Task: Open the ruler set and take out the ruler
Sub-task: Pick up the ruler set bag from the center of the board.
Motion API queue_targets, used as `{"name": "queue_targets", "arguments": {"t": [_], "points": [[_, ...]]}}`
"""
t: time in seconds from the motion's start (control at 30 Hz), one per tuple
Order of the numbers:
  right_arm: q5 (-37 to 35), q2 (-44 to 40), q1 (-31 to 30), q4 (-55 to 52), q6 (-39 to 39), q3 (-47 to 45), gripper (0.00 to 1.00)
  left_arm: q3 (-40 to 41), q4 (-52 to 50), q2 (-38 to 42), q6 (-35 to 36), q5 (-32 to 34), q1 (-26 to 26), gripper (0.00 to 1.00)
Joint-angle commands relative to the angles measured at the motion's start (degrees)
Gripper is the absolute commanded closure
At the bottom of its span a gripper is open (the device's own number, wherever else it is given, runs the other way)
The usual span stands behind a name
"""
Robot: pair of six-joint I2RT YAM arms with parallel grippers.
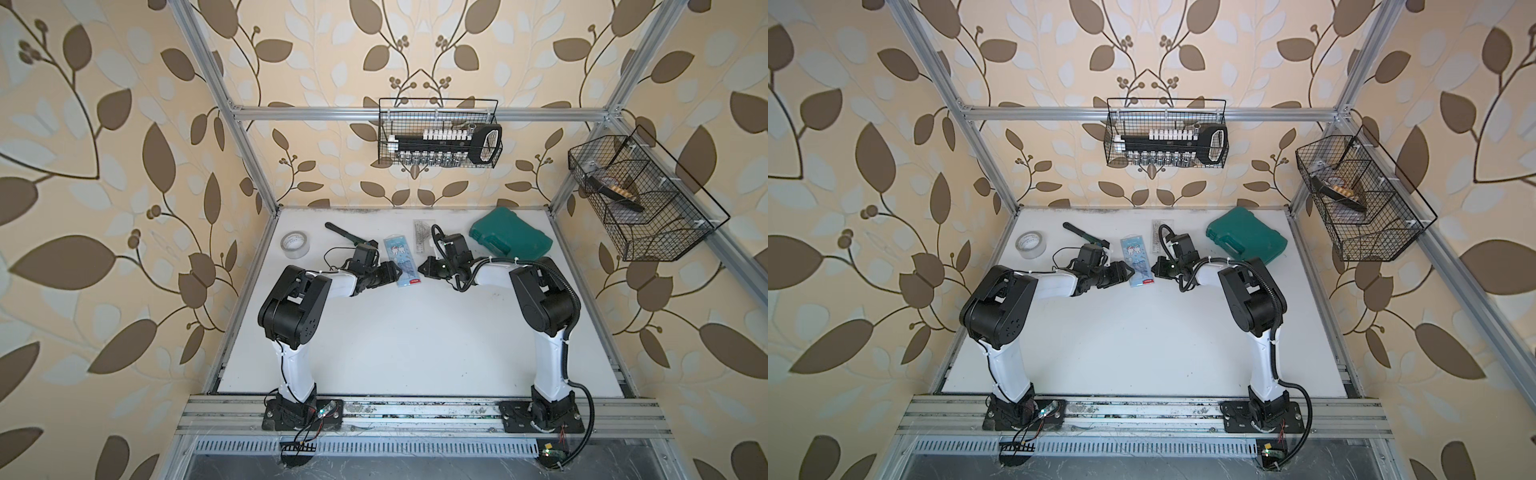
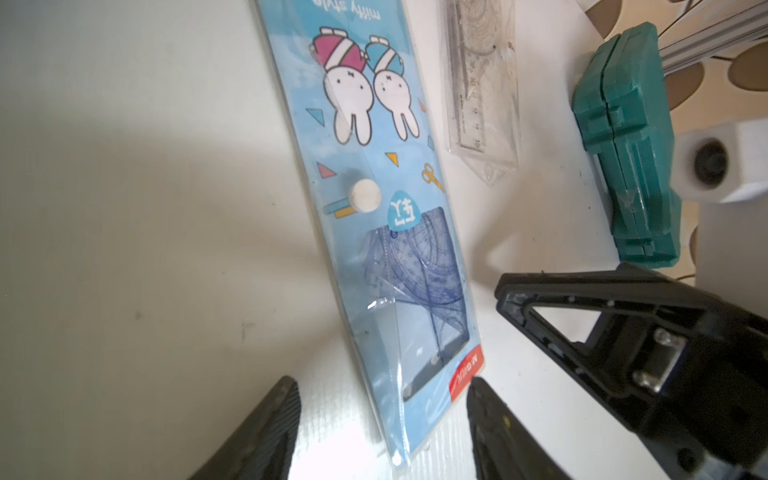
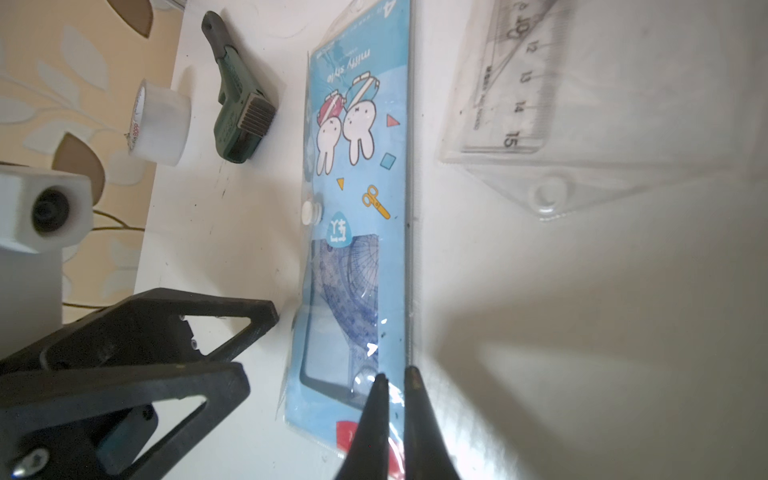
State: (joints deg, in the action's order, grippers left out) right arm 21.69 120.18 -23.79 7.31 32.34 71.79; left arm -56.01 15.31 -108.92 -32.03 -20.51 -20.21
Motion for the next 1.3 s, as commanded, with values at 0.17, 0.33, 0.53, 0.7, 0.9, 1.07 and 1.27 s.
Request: {"name": "queue_targets", "arguments": {"t": [0.17,0.33,0.53,0.7,0.9,1.07,1.27], "points": [[-1.64,4.13,-1.08,-3.96,0.70,5.14,0.93,-0.59,2.91,-2.82,-2.20,-1.61,0.17,0.38],[-2.40,5.75,-1.40,-6.02,0.87,6.51,0.93,-0.90,4.42,-4.22,-2.98,-2.74,0.17,0.39],[-2.75,6.56,-1.35,-6.74,1.05,6.55,0.93,-0.99,7.19,-5.72,-4.25,-4.80,0.26,0.41],[-3.06,6.51,-1.37,-7.29,0.72,6.61,0.93,-0.09,11.39,-6.21,-5.64,-7.50,0.94,0.48],[-2.98,6.91,-1.34,-7.40,0.76,6.78,0.93,0.65,16.32,-6.74,-7.07,-11.32,1.31,0.55],[-2.91,7.08,-1.21,-7.40,0.96,6.71,0.93,0.47,19.37,-7.36,-7.99,-14.48,1.31,0.65],[-2.79,6.88,-0.78,-7.18,1.15,6.24,0.93,0.46,20.64,-7.83,-8.31,-16.23,1.31,0.78]]}}
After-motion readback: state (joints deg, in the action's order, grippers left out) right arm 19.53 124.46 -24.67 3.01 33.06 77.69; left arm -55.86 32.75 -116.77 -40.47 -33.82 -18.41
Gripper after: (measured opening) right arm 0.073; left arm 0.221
